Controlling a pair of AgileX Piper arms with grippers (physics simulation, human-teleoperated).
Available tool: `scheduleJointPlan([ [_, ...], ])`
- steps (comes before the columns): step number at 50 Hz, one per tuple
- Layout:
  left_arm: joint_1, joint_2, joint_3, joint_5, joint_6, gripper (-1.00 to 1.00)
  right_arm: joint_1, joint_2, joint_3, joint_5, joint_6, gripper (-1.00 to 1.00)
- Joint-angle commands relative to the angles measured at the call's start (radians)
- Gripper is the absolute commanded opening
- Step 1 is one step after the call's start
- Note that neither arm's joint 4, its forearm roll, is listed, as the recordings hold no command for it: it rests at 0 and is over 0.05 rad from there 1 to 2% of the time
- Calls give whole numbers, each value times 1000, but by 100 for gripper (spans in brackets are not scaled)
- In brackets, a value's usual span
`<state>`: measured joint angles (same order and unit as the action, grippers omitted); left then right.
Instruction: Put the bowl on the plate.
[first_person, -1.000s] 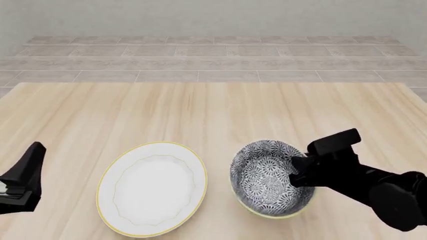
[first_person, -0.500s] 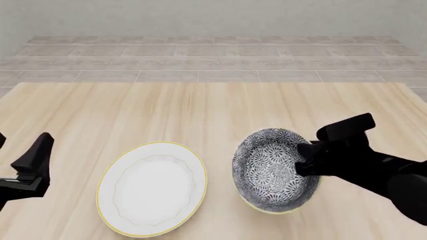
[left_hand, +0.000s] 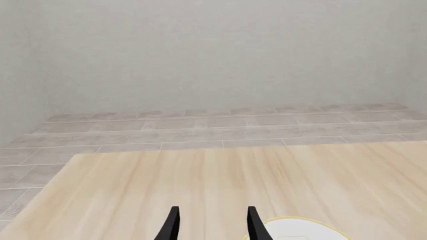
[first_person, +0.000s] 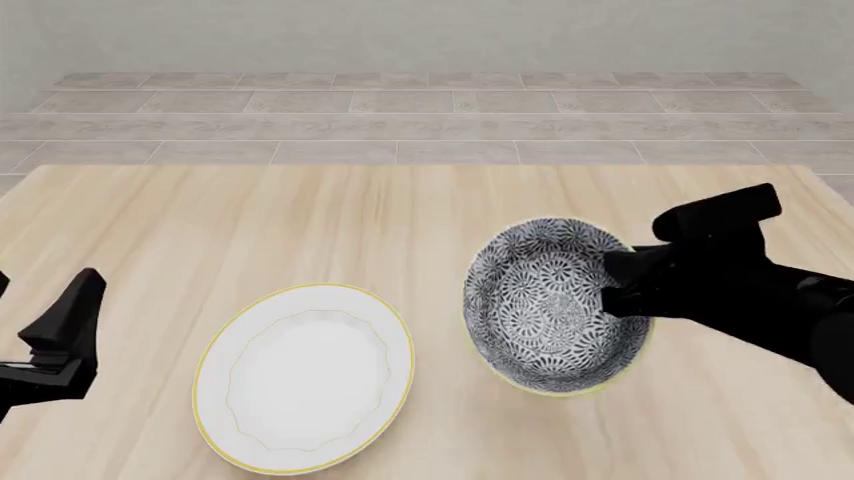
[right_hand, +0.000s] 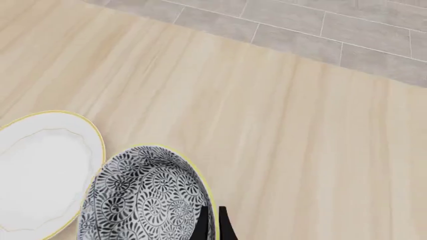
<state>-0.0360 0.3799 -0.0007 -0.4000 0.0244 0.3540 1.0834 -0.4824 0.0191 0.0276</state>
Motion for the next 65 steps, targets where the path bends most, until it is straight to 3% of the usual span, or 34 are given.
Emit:
scheduleJointPlan([
  [1, 0, -28, 0, 25, -1, 100, 5, -23, -62, 52, 25, -100],
  [8, 2, -55, 0, 50, -2, 100, 17, 5, -89, 50, 43, -100],
  [14, 4, -93, 0, 81, -5, 100, 54, 38, -137, 84, 95, -100],
  [35, 6, -146, 0, 117, -7, 100, 121, 57, -277, 170, 104, -100],
  [65, 5, -211, -2, 182, -6, 100, 304, 233, -464, 217, 213, -100],
])
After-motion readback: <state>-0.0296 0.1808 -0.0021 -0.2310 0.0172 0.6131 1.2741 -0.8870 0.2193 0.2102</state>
